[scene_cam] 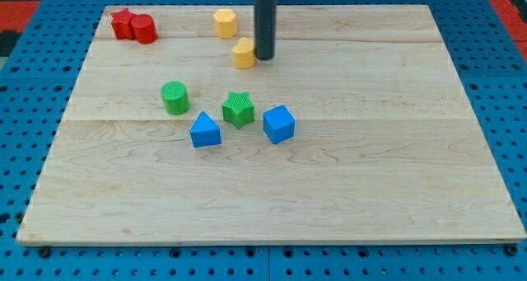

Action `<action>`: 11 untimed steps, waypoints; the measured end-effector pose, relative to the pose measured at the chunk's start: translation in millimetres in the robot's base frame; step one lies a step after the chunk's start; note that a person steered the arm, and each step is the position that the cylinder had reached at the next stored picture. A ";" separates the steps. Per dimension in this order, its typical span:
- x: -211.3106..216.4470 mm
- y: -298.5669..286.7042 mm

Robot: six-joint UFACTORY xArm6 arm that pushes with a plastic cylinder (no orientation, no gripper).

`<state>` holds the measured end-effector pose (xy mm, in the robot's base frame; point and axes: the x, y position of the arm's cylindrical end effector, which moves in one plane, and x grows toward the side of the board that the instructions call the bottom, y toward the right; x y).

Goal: Keep arm in between blue blocks

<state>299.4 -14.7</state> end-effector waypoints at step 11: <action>-83.2 23.5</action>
